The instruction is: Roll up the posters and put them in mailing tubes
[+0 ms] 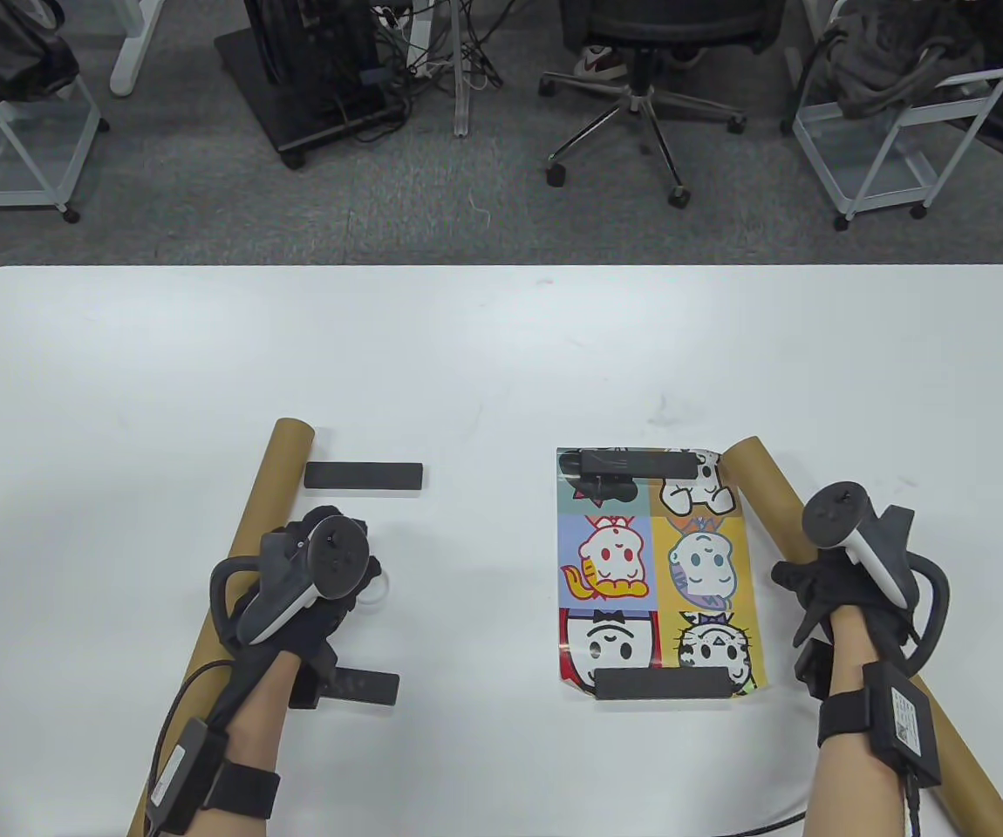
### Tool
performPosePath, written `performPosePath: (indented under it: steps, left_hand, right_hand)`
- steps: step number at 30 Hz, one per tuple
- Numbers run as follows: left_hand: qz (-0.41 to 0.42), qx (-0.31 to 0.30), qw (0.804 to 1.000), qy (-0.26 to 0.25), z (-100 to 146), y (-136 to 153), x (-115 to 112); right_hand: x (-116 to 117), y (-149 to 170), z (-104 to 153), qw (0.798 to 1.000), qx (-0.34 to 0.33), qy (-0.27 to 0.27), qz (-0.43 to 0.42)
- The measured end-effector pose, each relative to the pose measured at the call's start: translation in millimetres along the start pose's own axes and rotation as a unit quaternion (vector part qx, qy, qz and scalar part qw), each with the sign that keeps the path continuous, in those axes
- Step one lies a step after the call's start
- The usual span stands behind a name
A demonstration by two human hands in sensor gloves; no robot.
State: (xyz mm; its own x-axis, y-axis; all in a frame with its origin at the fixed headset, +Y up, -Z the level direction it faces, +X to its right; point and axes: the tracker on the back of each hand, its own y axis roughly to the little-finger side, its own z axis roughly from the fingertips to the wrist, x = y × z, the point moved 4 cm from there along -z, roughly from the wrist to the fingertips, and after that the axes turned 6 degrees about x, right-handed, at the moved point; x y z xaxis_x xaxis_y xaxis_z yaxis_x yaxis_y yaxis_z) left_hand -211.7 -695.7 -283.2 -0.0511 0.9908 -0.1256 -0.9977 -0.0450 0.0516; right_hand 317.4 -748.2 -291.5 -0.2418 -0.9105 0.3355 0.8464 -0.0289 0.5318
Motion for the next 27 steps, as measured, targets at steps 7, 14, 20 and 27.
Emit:
performPosePath:
  steps: [7, 14, 20, 27]
  left_hand:
    - [-0.006, -0.001, 1.0, 0.004, -2.8, -2.1, -1.3]
    - [-0.005, -0.002, 1.0, 0.002, -3.1, -1.9, -1.6]
    - [-0.005, -0.003, 1.0, 0.002, -3.4, -2.3, -1.7]
    - [-0.003, -0.003, 1.0, -0.001, -4.0, -2.7, -1.2]
  right_hand:
    - [7.9, 3.8, -9.7, 1.0, 0.015, 0.003, 0.015]
    - [9.0, 5.2, -10.0, 0.999, 0.024, 0.023, 0.041]
    - [9.3, 6.0, -8.8, 0.999, 0.023, 0.023, 0.038]
    - [-12.6, -15.7, 3.9, 0.998, 0.001, 0.045, 0.033]
